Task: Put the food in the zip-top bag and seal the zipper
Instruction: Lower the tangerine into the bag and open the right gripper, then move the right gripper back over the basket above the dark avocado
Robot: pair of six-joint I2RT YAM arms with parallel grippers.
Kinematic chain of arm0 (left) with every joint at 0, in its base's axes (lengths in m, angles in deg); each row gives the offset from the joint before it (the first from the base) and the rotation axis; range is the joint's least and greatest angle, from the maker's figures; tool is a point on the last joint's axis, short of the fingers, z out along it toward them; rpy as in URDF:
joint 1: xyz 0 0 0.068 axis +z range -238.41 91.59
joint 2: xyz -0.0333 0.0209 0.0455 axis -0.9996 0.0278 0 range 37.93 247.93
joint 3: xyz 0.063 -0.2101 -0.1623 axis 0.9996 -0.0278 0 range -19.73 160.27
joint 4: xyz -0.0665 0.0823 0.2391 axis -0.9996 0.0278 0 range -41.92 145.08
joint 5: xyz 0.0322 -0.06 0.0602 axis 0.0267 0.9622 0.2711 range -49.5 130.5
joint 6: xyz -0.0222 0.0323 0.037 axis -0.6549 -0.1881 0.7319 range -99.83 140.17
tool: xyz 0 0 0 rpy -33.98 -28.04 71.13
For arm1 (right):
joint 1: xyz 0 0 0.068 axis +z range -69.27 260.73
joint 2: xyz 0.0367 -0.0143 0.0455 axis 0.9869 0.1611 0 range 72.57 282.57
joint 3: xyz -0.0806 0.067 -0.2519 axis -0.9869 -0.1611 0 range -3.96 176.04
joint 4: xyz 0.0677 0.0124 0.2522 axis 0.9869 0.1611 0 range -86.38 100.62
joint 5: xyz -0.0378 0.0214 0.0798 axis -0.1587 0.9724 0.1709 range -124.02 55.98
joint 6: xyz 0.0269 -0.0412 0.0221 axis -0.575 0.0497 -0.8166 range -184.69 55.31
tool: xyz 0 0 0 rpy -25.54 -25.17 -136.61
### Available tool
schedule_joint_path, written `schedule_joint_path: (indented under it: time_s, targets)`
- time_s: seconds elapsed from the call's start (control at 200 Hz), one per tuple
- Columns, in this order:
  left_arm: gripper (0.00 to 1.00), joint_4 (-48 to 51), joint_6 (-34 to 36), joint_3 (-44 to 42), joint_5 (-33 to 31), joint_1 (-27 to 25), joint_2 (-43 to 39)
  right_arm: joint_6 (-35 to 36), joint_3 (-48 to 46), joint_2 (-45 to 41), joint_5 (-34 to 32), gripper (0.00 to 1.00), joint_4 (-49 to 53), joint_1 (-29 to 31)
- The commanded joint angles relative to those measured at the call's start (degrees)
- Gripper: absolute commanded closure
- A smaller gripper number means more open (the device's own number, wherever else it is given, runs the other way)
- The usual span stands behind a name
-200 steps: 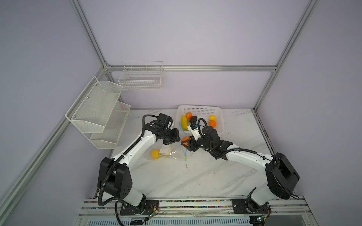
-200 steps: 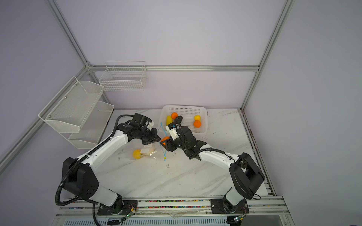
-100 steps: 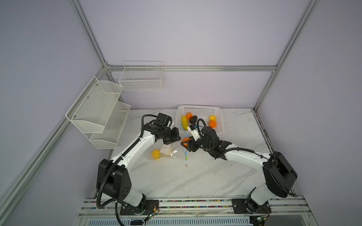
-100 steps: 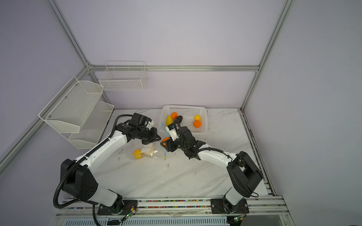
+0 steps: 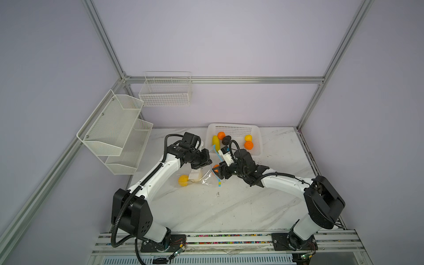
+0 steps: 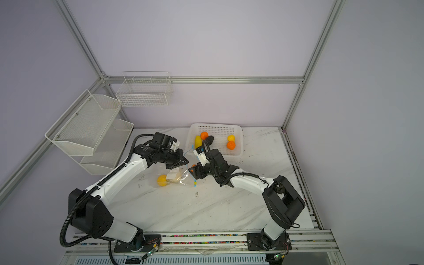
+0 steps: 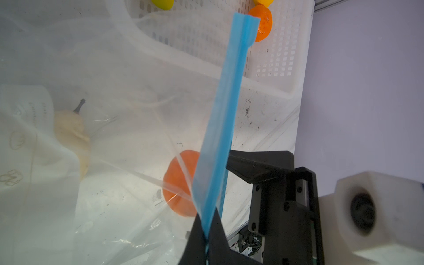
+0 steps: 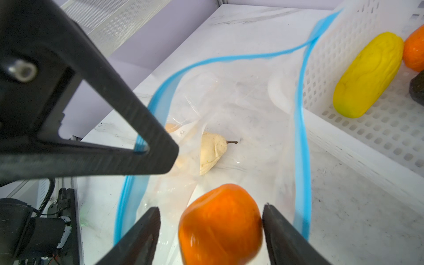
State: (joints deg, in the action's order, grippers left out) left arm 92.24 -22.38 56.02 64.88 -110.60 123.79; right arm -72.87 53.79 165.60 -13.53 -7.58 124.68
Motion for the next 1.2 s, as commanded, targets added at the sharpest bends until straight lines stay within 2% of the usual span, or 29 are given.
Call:
schedule_joint_path:
  time_s: [0.0, 0.305, 0.525, 0.65, 0.78, 0.865, 1.195]
  targets:
    - [1.00, -2.30, -0.70, 0.38, 1.55, 0.12, -2.50, 0.98, 1.66, -0.57, -0.36, 0.23, 0.04, 0.27]
    - [1.00, -2.41, -0.70, -0.07, 1.29, 0.14, -2.57, 1.07, 1.57, -1.34, -1.40, 0.21, 0.37, 0.26]
    - [1.00, -2.40, -0.35, -0.94, 0.54, 0.14, -2.73, 1.71, 2.74, -5.75, -4.07, 0.22, 3.05, 0.27]
    - [1.00, -2.40, -0.08, -1.63, -0.03, 0.25, -2.98, -0.02, 4.02, -9.59, -9.45, 0.23, 5.71, 0.12]
    - [1.00, -1.85, 0.42, -1.42, -0.27, 0.22, -3.14, 1.38, 7.24, -11.87, -15.11, 0.24, 10.93, -1.41]
    - [1.00, -1.33, 0.71, -1.24, -0.57, 0.31, -3.27, 1.57, 9.88, -10.94, -17.92, 0.24, 13.73, -2.64]
    - [1.00, 0.53, 2.00, 1.05, -1.18, 0.84, -2.56, -4.72, 18.11, -3.12, -24.44, 0.24, 21.33, -5.74]
